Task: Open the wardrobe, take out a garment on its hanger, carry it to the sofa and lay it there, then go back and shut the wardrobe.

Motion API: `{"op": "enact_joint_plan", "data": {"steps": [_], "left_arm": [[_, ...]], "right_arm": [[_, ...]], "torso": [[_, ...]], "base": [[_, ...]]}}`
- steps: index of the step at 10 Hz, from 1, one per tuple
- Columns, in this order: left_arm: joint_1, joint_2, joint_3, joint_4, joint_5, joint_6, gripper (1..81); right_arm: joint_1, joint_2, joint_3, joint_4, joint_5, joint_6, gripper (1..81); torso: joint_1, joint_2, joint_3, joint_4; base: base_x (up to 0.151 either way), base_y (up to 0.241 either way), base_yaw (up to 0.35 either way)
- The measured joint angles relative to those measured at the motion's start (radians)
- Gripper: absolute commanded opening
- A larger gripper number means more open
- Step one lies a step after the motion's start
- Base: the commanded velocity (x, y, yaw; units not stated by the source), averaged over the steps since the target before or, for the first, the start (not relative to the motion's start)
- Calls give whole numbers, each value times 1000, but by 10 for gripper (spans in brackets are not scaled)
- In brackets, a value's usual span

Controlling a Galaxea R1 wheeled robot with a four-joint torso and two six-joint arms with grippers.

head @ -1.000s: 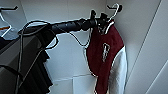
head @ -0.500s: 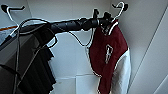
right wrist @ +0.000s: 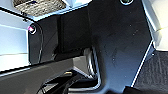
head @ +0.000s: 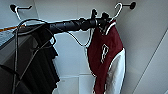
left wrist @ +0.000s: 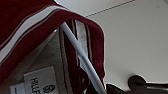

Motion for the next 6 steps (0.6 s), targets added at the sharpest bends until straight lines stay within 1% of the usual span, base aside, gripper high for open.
{"op": "enact_joint_plan", "data": {"steps": [3, 4, 6], "left_arm": [[7, -17, 1, 2, 0, 1, 10], [12, -20, 5, 2, 13, 3, 10], [5, -14, 17, 2, 1, 3, 10]], "right_arm": [[9, 0, 2, 0, 3, 0, 811], [5, 0, 2, 0, 3, 0, 811], [-4, 0, 2, 1, 0, 0, 811]], "torso": [[2, 1, -1, 0], [1, 1, -1, 0], [1, 1, -1, 0]], "base": [[-74, 0, 0], [-88, 0, 0], [-93, 0, 0]]}}
